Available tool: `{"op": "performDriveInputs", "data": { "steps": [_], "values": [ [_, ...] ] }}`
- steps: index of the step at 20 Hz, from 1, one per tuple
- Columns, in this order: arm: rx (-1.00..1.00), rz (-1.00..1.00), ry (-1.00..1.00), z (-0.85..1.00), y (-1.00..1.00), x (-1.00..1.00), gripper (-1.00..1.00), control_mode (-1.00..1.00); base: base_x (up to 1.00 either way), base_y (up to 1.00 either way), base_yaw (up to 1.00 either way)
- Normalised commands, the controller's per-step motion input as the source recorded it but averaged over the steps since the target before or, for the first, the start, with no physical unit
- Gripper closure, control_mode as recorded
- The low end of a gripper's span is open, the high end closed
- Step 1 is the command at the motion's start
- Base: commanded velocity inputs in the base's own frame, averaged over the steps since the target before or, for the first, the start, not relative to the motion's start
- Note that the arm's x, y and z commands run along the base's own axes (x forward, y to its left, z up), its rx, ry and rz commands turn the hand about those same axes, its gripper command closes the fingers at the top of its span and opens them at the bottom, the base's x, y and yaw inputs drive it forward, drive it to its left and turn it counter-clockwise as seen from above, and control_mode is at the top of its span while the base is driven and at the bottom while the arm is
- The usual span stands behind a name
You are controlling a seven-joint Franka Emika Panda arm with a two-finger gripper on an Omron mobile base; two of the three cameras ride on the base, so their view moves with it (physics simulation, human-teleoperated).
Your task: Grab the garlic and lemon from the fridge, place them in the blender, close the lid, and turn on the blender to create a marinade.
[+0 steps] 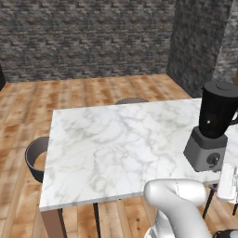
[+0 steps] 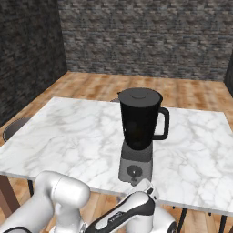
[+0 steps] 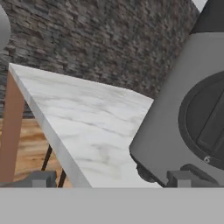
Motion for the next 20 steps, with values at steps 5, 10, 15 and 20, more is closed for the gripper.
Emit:
{"op": "performDriveInputs", "data": {
  "steps": [5,10,15,20],
  "values": [
    [0.02,0.0,-0.05,-0.31,-0.2,0.34,-1.0,-1.0,0.0,0.0,0.0],
    [0.04,0.0,-0.08,-0.2,-0.39,0.2,-1.0,-1.0,0.0,0.0,0.0],
    [0.03,0.0,-0.04,-0.3,-0.23,0.31,-1.0,-1.0,0.0,0.0,0.0],
    [0.02,0.0,-0.01,-0.02,-0.03,0.39,-1.0,-1.0,0.0,0.0,0.0]
  ]
}}
